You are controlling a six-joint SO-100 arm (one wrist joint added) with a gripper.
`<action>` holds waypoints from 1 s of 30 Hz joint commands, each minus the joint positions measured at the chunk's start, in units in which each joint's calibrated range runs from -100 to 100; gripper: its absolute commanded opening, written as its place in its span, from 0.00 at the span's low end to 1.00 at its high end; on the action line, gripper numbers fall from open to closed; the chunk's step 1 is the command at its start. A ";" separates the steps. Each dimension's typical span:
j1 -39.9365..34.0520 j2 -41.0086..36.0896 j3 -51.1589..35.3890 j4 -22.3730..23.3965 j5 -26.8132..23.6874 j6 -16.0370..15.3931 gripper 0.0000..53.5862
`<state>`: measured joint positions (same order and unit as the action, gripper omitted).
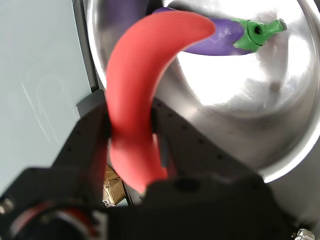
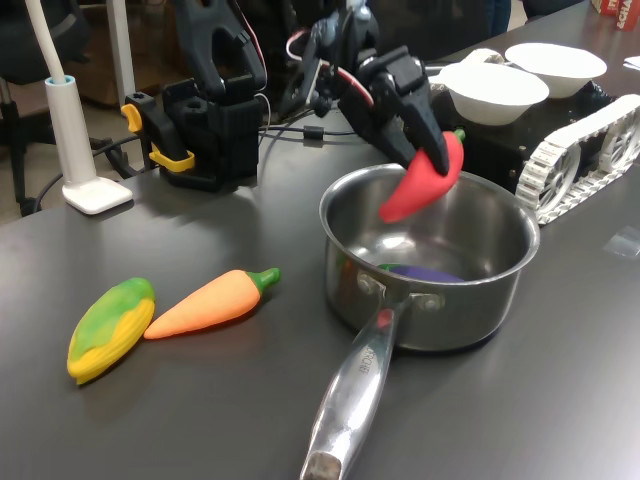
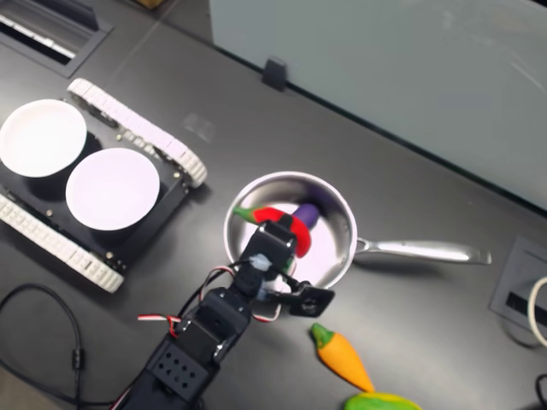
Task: Pick up the chilli and place them in the pan
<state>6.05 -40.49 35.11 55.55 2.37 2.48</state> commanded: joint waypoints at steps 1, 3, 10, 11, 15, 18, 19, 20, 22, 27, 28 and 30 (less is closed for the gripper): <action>-0.09 -2.57 0.10 -4.76 -0.24 0.88 0.00; -0.09 -2.66 0.83 -5.01 -0.49 0.88 0.01; -0.20 -3.84 1.55 -3.73 -0.29 0.88 0.23; -0.32 -3.92 1.55 -3.48 -0.05 0.88 0.28; -0.32 -4.77 1.37 -2.20 0.63 0.88 0.40; -0.32 -5.27 1.01 -1.43 0.98 0.88 0.44; -0.32 -5.36 0.64 -0.83 0.83 0.88 0.47; -0.09 -5.53 0.19 -0.24 0.78 0.88 0.48; -0.09 -5.86 -0.54 1.04 1.12 0.88 0.52; -0.32 -7.38 -2.08 3.52 0.54 0.88 0.59; -0.32 -7.97 -2.17 3.60 0.39 0.88 0.61; 0.03 -9.07 -2.17 3.60 -0.24 0.88 0.66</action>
<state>6.05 -45.37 38.37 58.61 2.76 2.48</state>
